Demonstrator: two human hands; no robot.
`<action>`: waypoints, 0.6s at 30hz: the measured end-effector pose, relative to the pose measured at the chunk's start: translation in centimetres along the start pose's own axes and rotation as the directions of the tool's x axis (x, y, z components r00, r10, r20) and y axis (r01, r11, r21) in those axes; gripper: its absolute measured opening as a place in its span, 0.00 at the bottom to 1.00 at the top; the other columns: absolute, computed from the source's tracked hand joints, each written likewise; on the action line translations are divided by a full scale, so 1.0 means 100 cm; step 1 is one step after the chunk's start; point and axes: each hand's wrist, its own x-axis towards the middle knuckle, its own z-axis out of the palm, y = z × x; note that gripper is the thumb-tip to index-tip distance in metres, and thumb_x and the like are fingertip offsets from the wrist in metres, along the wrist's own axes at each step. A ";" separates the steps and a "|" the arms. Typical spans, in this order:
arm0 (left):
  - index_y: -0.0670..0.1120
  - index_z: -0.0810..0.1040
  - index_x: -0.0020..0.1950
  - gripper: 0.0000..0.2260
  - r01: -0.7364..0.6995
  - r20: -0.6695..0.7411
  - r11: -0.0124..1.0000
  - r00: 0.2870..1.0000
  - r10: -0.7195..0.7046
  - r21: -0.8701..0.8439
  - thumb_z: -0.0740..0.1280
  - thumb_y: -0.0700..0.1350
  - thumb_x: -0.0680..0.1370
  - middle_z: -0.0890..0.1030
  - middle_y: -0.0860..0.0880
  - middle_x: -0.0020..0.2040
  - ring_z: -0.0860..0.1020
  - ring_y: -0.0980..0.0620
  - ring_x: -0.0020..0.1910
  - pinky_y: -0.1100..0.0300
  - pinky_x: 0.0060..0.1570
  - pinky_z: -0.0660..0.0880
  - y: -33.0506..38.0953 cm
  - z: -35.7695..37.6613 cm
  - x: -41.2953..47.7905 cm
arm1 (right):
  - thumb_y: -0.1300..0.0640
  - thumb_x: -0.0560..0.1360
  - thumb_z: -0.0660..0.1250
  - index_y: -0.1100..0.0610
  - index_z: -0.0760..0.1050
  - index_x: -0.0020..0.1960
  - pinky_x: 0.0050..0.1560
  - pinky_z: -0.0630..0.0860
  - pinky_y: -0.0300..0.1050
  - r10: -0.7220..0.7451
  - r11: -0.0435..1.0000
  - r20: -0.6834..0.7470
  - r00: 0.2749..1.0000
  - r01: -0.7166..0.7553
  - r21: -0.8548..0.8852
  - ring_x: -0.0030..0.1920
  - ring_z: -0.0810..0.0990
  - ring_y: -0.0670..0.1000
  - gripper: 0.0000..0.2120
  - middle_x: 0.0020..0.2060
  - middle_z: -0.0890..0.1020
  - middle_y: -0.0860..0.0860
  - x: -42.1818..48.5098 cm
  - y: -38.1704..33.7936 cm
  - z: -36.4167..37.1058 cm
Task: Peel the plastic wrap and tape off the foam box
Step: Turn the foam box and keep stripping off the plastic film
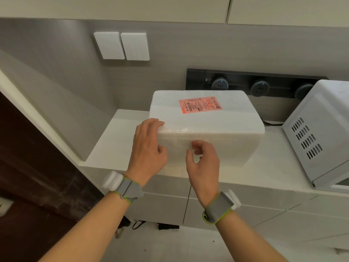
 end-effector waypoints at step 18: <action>0.43 0.71 0.66 0.27 -0.009 -0.013 1.000 1.000 0.009 0.022 0.64 0.33 0.66 0.71 0.47 0.66 0.67 0.48 0.65 0.64 0.63 0.63 -0.007 0.000 0.001 | 0.65 0.75 0.69 0.57 0.75 0.58 0.56 0.77 0.51 0.148 0.984 -0.085 0.985 -0.138 0.110 0.52 0.79 0.49 0.13 0.51 0.80 0.50 -0.012 0.007 0.010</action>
